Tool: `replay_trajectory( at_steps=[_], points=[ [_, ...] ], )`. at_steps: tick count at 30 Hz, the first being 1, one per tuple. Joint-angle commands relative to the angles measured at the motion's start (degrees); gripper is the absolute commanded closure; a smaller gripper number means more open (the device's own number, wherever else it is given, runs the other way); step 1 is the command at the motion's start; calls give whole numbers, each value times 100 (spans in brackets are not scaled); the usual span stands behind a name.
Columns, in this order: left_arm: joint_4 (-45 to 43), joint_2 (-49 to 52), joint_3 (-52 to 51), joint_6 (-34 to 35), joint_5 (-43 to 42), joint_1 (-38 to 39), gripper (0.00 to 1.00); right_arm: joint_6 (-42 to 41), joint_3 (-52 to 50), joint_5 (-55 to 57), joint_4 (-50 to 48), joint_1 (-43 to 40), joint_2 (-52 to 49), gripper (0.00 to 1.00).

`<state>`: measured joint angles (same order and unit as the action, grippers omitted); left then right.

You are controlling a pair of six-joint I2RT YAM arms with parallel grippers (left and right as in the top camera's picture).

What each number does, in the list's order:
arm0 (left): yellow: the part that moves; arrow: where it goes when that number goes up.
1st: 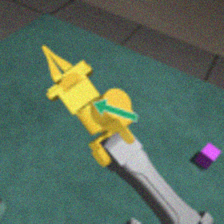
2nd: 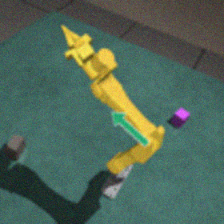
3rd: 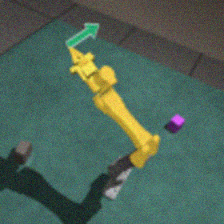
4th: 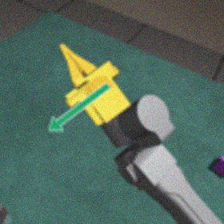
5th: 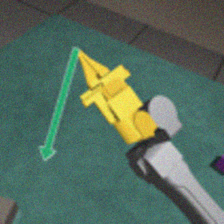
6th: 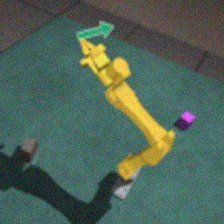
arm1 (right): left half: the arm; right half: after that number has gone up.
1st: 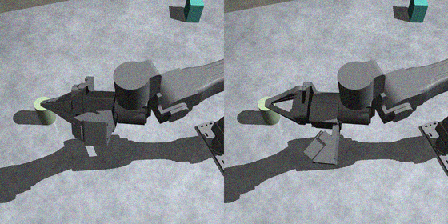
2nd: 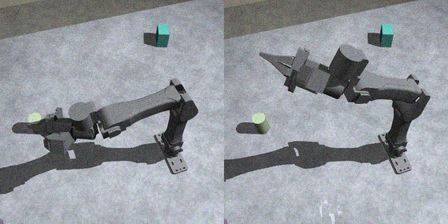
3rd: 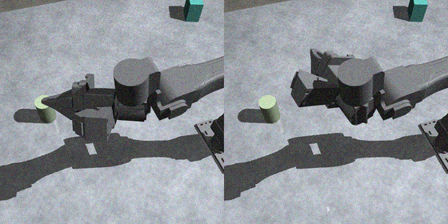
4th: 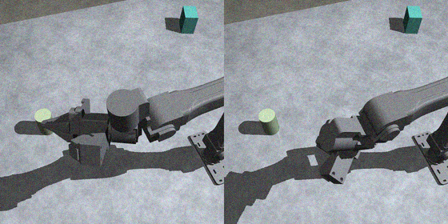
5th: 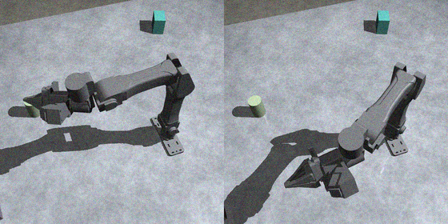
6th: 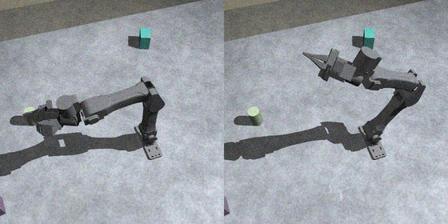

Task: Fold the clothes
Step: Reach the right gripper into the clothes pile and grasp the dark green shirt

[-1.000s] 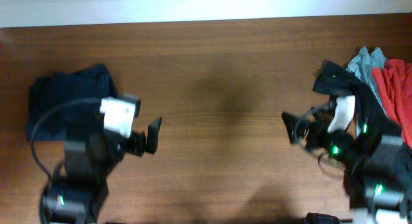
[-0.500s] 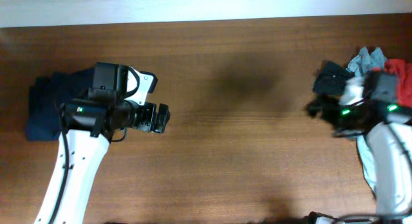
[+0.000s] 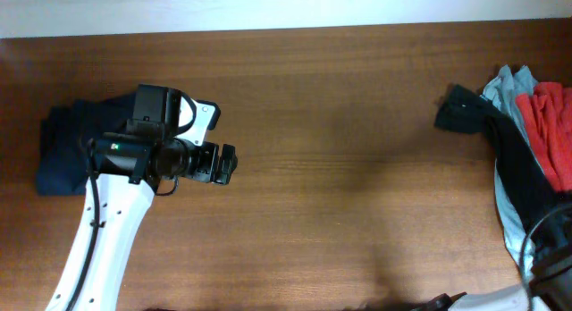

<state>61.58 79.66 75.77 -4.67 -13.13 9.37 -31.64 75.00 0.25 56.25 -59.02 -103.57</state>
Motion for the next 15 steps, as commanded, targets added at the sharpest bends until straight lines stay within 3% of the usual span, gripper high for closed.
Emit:
replay_trajectory(
  at_steps=[1, 3, 6, 8, 10, 15],
  points=[
    [15, 26, 111, 52, -61, 24, 1, -127, 55, 457, 146, -24, -619, 9],
    [17, 26, 111, 52, -61, 24, 1, -125, 55, 420, 140, -24, -748, 20],
    [0, 26, 111, 52, -61, 24, 1, -96, 61, 98, 72, -24, -726, 67],
    [-7, 26, 111, 52, -61, 24, 1, 85, 98, -461, -15, -24, -632, 87],
    [-7, 26, 111, 50, -59, 24, 1, 234, 199, -1058, -33, -24, -518, 96],
    [-2, 26, 111, 52, 13, 22, 1, 616, 570, -3003, 109, 155, 44, 96]
  ],
)
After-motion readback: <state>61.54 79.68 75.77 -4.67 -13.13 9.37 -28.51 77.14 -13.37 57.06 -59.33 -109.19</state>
